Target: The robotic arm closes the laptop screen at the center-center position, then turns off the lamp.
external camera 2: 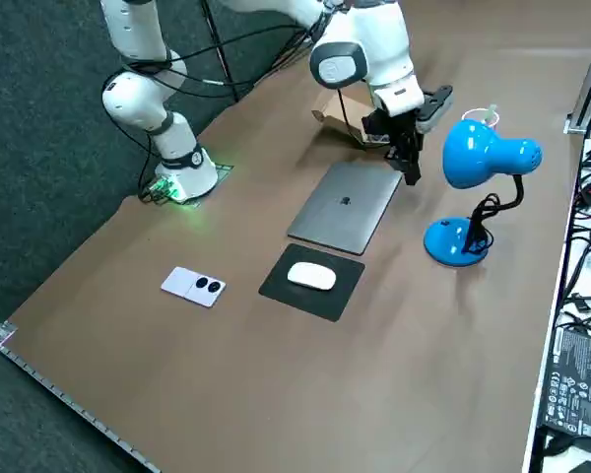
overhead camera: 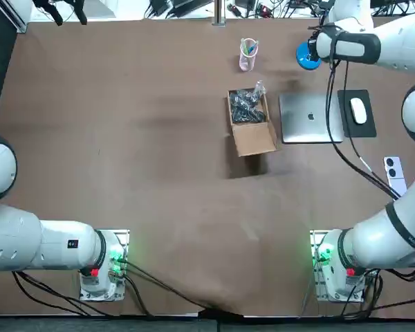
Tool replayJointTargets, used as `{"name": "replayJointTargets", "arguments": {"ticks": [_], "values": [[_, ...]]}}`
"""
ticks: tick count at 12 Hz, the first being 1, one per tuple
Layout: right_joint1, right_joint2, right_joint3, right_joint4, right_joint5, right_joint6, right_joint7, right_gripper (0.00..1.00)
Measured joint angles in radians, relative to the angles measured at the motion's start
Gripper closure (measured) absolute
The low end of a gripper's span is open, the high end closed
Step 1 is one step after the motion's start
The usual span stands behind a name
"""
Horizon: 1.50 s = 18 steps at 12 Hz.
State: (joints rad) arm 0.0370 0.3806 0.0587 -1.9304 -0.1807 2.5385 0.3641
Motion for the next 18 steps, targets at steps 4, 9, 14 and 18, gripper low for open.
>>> {"name": "replayJointTargets", "arguments": {"ticks": [4, 9, 14, 18], "values": [[0.021, 0.003, 0.0, 0.0, -0.149, 0.029, 0.094, 0.98], [0.059, 0.01, 0.0, -0.001, -0.401, 0.031, 0.37, 0.98], [0.113, 0.052, 0.001, -0.001, -0.641, 0.024, 0.676, 0.98], [0.116, 0.097, 0.001, 0.038, -0.774, 0.001, 0.796, 0.98]]}}
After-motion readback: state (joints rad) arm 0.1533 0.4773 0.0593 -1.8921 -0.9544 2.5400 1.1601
